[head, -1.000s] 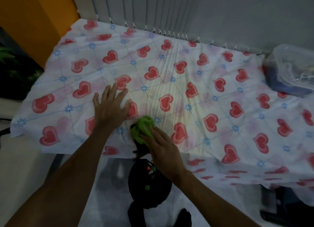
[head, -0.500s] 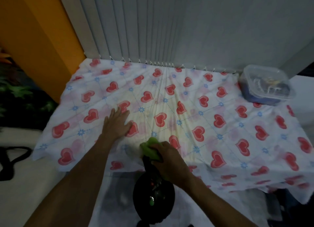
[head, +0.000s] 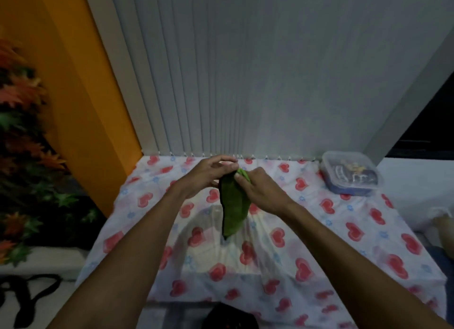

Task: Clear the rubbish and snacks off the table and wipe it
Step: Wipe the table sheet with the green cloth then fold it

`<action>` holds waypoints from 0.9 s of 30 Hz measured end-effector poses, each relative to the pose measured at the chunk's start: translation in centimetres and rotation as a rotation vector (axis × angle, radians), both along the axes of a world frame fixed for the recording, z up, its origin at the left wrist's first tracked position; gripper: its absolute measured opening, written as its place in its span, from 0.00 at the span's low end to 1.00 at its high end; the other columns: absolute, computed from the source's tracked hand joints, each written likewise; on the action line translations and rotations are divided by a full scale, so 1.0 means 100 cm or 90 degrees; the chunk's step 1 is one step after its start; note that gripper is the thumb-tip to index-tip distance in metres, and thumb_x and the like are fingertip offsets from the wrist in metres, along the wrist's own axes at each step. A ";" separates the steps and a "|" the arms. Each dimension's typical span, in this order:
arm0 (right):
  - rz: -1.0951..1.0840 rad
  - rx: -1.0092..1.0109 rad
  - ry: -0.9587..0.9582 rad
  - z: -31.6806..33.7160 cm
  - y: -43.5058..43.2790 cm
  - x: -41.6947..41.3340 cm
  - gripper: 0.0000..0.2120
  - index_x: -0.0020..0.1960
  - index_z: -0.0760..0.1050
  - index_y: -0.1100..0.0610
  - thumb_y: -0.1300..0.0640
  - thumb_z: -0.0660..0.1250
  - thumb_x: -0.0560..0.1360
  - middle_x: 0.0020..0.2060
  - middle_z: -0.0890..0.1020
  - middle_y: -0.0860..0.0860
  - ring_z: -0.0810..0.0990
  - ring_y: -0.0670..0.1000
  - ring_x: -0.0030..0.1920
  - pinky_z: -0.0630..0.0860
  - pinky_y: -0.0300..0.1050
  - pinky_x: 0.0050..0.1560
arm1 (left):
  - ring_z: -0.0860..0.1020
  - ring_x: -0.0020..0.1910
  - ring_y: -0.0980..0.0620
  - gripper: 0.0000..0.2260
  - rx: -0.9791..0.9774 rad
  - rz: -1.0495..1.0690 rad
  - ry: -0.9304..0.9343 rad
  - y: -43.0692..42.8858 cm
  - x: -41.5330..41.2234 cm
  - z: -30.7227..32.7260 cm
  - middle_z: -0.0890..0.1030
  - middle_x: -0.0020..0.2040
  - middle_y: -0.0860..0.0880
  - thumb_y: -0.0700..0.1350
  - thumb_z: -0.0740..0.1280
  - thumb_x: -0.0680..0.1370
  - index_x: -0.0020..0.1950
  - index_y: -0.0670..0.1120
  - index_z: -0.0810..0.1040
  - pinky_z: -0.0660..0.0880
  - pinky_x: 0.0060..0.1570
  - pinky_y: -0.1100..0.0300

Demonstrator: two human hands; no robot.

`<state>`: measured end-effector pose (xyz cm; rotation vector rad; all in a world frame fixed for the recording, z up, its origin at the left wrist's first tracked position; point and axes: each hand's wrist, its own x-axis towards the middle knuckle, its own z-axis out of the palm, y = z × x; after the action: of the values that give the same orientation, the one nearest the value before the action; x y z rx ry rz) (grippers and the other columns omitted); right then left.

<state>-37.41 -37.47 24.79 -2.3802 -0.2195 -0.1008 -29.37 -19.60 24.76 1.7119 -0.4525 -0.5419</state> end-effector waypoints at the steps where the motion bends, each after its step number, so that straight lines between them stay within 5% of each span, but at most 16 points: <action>1: -0.011 -0.005 -0.003 0.013 -0.003 0.003 0.20 0.40 0.76 0.51 0.44 0.55 0.84 0.31 0.78 0.50 0.77 0.48 0.31 0.70 0.39 0.33 | 0.82 0.60 0.48 0.21 -0.007 -0.011 0.006 -0.001 0.002 0.014 0.84 0.60 0.48 0.57 0.73 0.75 0.65 0.50 0.80 0.82 0.56 0.52; 6: -0.119 0.045 -0.019 0.075 -0.025 0.009 0.14 0.44 0.81 0.52 0.44 0.65 0.80 0.37 0.83 0.48 0.80 0.47 0.37 0.73 0.40 0.35 | 0.84 0.58 0.47 0.18 0.048 -0.059 -0.033 -0.003 0.009 0.074 0.85 0.59 0.45 0.46 0.77 0.75 0.63 0.44 0.82 0.81 0.59 0.50; 10: -0.250 0.015 -0.130 0.100 -0.042 0.010 0.05 0.48 0.79 0.52 0.52 0.68 0.75 0.45 0.82 0.51 0.81 0.53 0.47 0.77 0.47 0.46 | 0.83 0.48 0.52 0.12 0.076 -0.005 -0.121 -0.015 0.011 0.117 0.86 0.48 0.48 0.50 0.76 0.75 0.51 0.43 0.84 0.82 0.50 0.54; 13: -0.300 0.097 -0.180 0.094 -0.034 -0.001 0.18 0.56 0.73 0.54 0.51 0.74 0.71 0.51 0.77 0.52 0.79 0.54 0.50 0.75 0.46 0.46 | 0.80 0.43 0.53 0.07 0.044 0.030 -0.175 -0.031 0.009 0.141 0.83 0.43 0.49 0.48 0.72 0.79 0.47 0.46 0.80 0.77 0.44 0.58; 16: -0.221 0.174 0.029 0.065 -0.011 -0.015 0.39 0.64 0.65 0.53 0.38 0.79 0.62 0.57 0.74 0.51 0.77 0.52 0.54 0.79 0.48 0.53 | 0.79 0.41 0.50 0.07 0.060 0.062 -0.267 -0.049 0.004 0.148 0.81 0.43 0.46 0.46 0.69 0.81 0.47 0.44 0.78 0.75 0.43 0.55; 21: -0.271 0.162 -0.068 0.052 -0.001 -0.012 0.10 0.53 0.70 0.56 0.56 0.69 0.76 0.47 0.81 0.53 0.81 0.55 0.46 0.71 0.43 0.36 | 0.82 0.49 0.46 0.09 0.180 0.122 -0.447 -0.058 -0.002 0.153 0.84 0.48 0.46 0.51 0.67 0.82 0.47 0.46 0.77 0.77 0.50 0.52; 25: -0.256 0.200 -0.056 0.085 -0.025 -0.011 0.19 0.55 0.70 0.54 0.49 0.76 0.72 0.41 0.77 0.46 0.77 0.43 0.39 0.66 0.34 0.31 | 0.76 0.40 0.47 0.12 0.192 0.213 -0.482 -0.043 0.000 0.158 0.78 0.42 0.48 0.53 0.60 0.84 0.51 0.44 0.72 0.71 0.39 0.53; 27: -0.227 0.166 -0.060 0.103 -0.039 -0.011 0.25 0.54 0.72 0.53 0.42 0.79 0.67 0.42 0.78 0.46 0.78 0.44 0.41 0.72 0.40 0.34 | 0.72 0.38 0.51 0.16 0.178 0.210 -0.467 -0.040 -0.003 0.158 0.74 0.40 0.50 0.57 0.59 0.84 0.53 0.44 0.71 0.68 0.38 0.54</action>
<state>-38.53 -41.34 35.08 -2.1324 0.1675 -0.3852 -29.68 -23.58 40.52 2.1827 -0.6078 0.3006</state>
